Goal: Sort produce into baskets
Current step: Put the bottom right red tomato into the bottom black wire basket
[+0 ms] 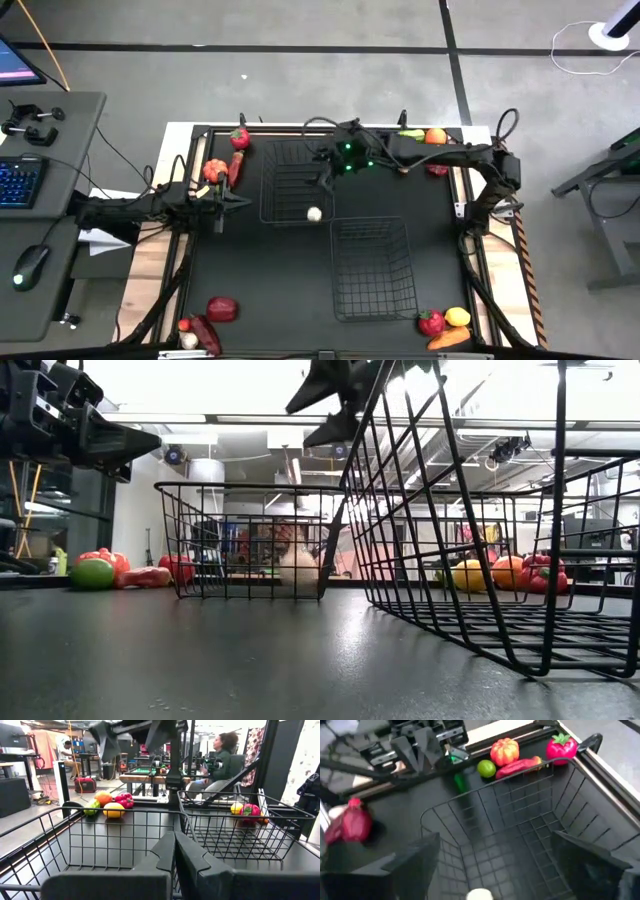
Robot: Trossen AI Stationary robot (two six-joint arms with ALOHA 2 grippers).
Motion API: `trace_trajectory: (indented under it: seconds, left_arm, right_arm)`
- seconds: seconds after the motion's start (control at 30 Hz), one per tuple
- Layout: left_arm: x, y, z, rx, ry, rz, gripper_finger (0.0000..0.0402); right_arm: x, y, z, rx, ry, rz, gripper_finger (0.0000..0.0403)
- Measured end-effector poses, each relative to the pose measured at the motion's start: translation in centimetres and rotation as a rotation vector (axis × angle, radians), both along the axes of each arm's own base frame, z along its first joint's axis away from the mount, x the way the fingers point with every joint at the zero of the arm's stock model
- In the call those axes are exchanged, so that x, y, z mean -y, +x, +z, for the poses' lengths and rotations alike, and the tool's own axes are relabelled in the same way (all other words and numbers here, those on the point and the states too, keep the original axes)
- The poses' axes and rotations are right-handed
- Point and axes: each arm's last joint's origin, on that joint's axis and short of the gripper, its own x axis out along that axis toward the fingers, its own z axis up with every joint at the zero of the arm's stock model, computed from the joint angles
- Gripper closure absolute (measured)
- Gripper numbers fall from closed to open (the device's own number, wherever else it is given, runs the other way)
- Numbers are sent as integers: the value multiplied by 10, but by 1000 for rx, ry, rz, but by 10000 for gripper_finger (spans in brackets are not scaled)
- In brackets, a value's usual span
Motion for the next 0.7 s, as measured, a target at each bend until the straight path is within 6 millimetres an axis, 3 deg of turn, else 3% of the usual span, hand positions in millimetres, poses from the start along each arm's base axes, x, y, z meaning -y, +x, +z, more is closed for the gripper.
trace_trajectory:
  seconds: [0.13, 0.23, 0.37, 0.5, 0.7]
  left_arm:
    - [0, 0, 0, 0, 0, 0, 401]
    - [0, 0, 0, 0, 0, 0, 401]
    - [0, 0, 0, 0, 0, 0, 401]
    - [0, 0, 0, 0, 0, 0, 401]
    - [0, 0, 0, 0, 0, 0, 401]
  right_arm:
    - [-3, -23, 25, -160, -1, 6, 22]
    - [-16, -50, 32, -314, 8, -15, 27]
    - [-46, -95, 31, -470, 91, -66, 37]
    - [-81, -151, 32, -493, 198, -215, 42]
    - [-126, -223, 21, -578, 565, -387, 43]
